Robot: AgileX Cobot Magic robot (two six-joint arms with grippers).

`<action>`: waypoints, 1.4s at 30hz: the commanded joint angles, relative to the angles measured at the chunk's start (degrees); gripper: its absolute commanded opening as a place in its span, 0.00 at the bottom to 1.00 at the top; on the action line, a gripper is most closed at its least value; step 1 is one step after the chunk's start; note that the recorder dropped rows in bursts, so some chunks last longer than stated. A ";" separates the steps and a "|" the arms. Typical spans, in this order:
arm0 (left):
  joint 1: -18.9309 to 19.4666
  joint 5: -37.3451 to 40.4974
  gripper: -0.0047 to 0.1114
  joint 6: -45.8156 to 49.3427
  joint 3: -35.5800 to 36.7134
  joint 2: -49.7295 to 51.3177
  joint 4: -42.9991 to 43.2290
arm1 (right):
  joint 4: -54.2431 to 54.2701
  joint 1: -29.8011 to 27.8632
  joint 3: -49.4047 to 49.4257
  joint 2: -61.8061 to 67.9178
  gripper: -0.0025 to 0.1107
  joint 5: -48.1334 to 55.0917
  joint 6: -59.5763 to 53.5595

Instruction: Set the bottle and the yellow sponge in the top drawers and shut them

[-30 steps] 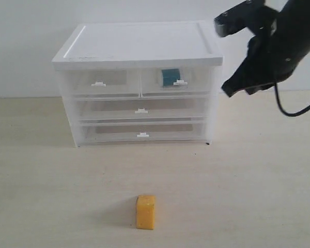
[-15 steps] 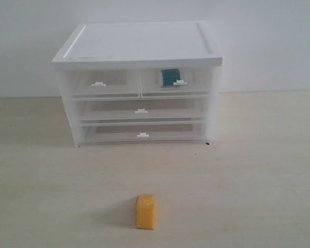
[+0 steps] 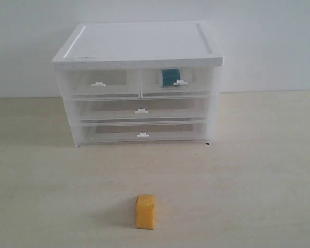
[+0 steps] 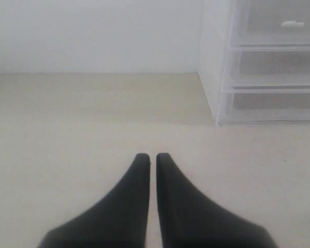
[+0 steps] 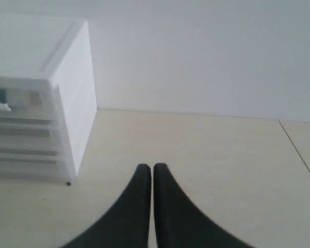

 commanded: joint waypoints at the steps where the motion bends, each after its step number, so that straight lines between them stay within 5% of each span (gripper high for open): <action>1: 0.26 -0.02 0.08 0.12 0.21 -0.17 0.00 | 0.73 2.85 5.52 -7.92 0.02 -4.57 -0.34; 15: 0.26 -4.17 0.08 0.12 0.21 -0.17 3.51 | 5.24 4.30 10.40 -33.80 0.02 -2.20 2.95; 34: 0.26 -4.04 0.08 0.12 0.21 -0.17 3.51 | 8.73 4.20 34.65 -33.80 0.02 -21.49 -0.81; 42: 0.26 -4.04 0.08 0.12 0.21 -0.17 3.51 | 8.60 4.20 37.40 -33.80 0.02 -20.44 -2.57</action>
